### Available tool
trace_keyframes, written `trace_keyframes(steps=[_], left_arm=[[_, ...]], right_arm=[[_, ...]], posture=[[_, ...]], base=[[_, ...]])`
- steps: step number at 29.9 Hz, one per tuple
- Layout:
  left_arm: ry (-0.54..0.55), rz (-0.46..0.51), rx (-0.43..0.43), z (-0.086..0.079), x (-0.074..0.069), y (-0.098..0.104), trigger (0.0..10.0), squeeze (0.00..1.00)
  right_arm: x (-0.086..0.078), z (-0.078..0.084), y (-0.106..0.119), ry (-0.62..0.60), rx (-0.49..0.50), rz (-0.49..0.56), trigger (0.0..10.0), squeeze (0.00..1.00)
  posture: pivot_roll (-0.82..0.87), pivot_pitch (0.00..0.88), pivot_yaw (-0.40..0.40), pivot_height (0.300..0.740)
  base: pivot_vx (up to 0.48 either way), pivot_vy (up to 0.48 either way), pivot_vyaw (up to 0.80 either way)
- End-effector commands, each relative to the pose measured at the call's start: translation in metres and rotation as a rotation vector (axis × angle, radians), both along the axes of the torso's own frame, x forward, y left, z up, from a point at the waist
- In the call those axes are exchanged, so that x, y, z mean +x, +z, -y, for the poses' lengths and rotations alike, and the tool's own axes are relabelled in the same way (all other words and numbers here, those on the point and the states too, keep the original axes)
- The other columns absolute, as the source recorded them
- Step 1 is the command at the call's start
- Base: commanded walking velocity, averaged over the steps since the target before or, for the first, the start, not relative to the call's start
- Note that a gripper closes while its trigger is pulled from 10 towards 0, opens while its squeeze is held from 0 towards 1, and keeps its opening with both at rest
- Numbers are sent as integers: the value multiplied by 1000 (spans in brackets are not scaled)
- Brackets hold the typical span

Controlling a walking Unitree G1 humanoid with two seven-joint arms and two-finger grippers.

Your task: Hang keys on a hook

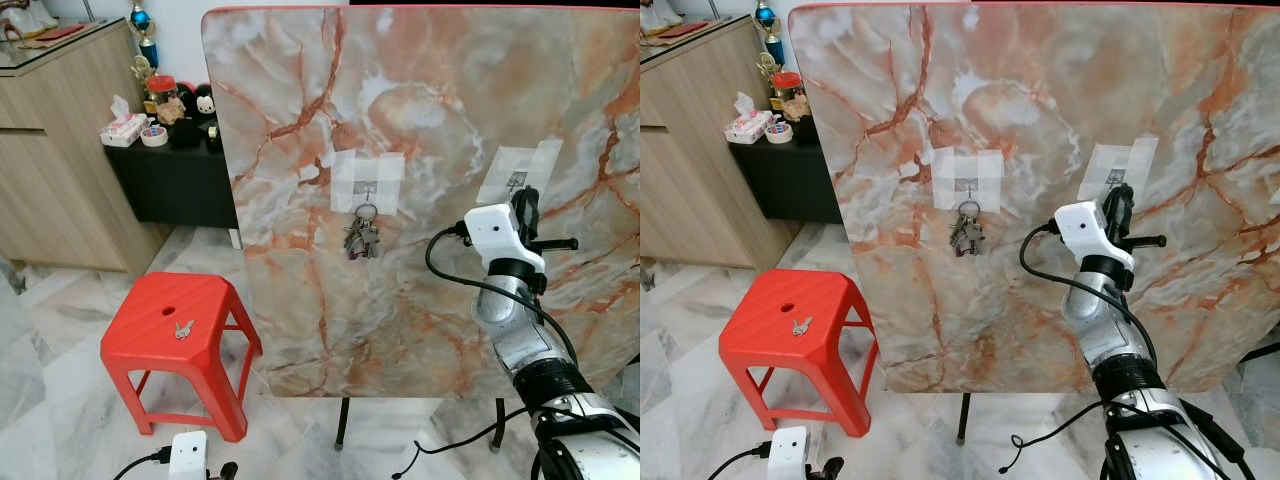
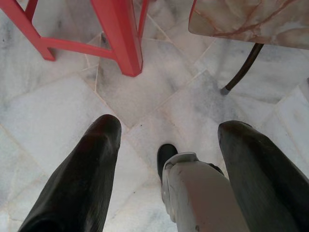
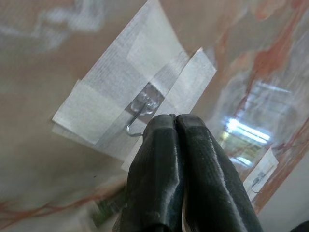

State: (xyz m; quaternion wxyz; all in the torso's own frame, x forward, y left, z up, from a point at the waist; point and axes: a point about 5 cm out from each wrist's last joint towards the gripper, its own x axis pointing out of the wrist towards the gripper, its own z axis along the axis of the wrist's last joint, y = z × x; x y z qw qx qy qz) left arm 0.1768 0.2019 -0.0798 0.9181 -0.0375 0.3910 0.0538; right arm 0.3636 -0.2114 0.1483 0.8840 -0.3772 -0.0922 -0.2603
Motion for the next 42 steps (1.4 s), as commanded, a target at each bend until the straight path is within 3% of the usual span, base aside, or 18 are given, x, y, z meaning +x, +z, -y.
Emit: trace_keyframes(steps=[1,6,25,42], left_arm=[[15,-24,1,-3,-5,-2,10000,0],[19,-29,-1,-3,-6,-3,10000,0],[21,-38,-5,0,-6,-4,10000,0],[31,-44,-11,0,-8,-5,10000,0]], right_arm=[[4,0,6,-4,-6,-1,10000,0],[8,0,9,7,-53,-19,10000,0],[18,5,12,0,-40,-100,10000,0],[21,-2,12,65,-79,-131,10000,0]], posture=[[0,0,-4,706],[0,0,-4,706],[6,0,-7,706],[7,0,-5,706]], base=[[0,0,0],[0,0,0],[0,0,0],[0,0,0]])
